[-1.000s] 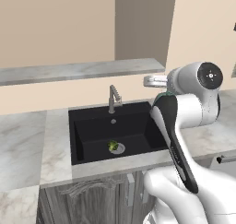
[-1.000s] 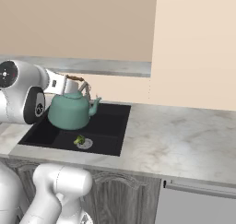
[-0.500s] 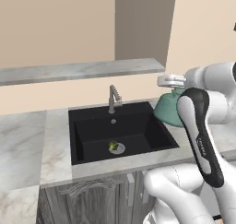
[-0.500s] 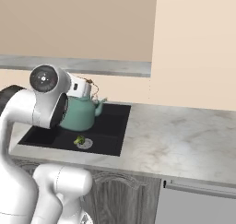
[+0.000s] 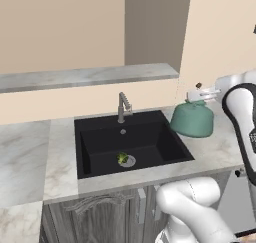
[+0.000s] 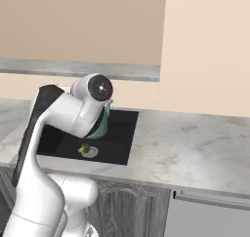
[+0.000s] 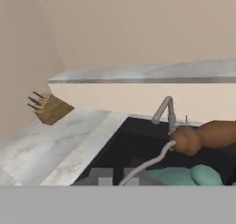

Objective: Open the cabinet, pick the kettle from the cabinet, and place it in the sink.

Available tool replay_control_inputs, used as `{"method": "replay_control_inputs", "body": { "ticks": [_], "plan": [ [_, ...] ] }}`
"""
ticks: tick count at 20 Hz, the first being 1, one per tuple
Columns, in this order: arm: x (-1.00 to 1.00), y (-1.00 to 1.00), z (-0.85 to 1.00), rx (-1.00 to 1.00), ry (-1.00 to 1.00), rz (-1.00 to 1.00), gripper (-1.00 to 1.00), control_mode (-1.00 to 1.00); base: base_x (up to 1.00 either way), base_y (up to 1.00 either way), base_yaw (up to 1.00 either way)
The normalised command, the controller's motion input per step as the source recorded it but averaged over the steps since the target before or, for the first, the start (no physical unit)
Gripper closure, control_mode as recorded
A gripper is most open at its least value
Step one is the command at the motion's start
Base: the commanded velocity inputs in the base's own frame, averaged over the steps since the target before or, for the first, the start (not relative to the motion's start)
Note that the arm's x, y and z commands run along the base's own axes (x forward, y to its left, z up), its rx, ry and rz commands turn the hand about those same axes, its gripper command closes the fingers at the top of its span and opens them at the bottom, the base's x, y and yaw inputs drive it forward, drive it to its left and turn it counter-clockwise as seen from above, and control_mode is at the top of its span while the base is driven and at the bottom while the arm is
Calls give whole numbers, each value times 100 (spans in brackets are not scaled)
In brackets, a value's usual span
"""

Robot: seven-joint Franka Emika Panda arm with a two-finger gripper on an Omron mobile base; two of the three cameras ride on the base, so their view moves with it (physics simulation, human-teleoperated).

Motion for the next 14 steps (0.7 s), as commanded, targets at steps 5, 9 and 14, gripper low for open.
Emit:
{"method": "replay_control_inputs", "body": {
  "ticks": [5, 9, 14],
  "plan": [
    [6, -7, -9, 0, 3, 39, 100, -100, 0, 0, 0],
    [11, -4, -11, 0, 5, 35, 100, -100, 0, 0, 0],
    [16, 0, -13, -4, 5, 26, 100, -100, 0, 0, 0]
  ]
}}
